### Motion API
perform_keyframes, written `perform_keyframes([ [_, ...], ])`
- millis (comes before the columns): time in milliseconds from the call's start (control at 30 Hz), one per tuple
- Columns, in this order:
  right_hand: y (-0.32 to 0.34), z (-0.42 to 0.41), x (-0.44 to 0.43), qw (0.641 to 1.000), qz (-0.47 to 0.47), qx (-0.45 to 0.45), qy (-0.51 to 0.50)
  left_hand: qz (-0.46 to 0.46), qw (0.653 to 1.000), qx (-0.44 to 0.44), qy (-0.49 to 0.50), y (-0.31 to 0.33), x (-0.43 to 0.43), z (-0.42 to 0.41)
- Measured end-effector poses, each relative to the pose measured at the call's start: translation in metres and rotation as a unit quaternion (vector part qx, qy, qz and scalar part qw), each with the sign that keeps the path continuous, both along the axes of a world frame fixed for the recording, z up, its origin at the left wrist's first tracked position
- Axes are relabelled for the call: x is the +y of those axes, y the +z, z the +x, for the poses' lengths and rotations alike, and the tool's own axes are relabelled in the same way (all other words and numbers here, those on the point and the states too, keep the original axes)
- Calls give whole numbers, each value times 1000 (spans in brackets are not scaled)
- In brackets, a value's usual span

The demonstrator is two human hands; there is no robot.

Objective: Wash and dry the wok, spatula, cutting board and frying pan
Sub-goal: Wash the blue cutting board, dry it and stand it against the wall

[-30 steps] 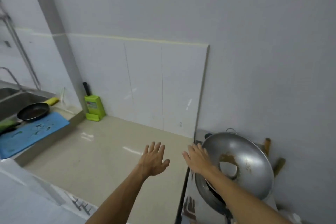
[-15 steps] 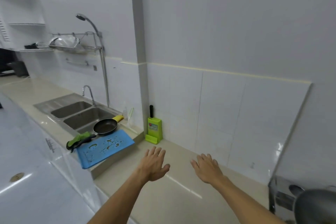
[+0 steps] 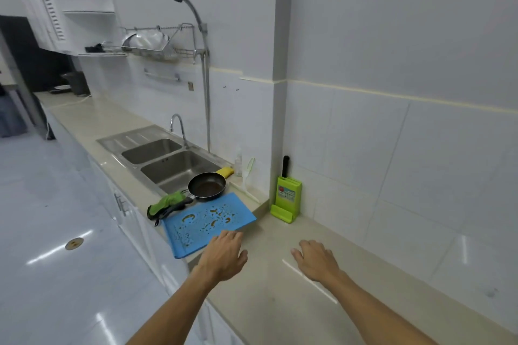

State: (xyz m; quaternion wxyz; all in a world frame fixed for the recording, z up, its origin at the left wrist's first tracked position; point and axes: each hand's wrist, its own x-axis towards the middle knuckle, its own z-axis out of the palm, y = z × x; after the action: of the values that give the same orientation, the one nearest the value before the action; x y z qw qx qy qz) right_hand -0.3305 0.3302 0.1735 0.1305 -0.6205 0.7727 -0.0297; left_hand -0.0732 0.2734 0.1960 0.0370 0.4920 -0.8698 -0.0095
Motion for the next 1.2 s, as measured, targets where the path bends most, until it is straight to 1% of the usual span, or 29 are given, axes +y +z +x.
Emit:
perform_keyframes([
  [100, -10, 14, -55, 1000, -14, -5, 2, -6, 1000, 5, 17, -13, -53, 20],
  [233, -19, 30, -131, 999, -16, -36, -22, 1, 999, 24, 34, -34, -120, 45],
  [333, -22, 38, -183, 998, -22, -46, -26, 7, 996, 69, 58, -50, -164, 56],
  [400, -26, 43, -212, 998, -23, -49, -28, 19, 993, 86, 74, -58, -188, 63],
  [500, -30, 52, -243, 998, -12, -49, -33, 36, 992, 85, 87, -69, -217, 69],
  [800, -60, 73, -317, 997, 22, -56, -49, 118, 966, 143, 177, -108, -279, 95],
  [900, -73, 79, -346, 995, 34, -70, -63, 141, 958, 134, 210, -127, -296, 112],
  [1000, -85, 86, -371, 991, 65, -86, -73, 164, 945, 131, 249, -145, -310, 131],
  [1200, -112, 101, -400, 988, 115, -75, -77, 222, 924, 120, 287, -165, -323, 166],
])
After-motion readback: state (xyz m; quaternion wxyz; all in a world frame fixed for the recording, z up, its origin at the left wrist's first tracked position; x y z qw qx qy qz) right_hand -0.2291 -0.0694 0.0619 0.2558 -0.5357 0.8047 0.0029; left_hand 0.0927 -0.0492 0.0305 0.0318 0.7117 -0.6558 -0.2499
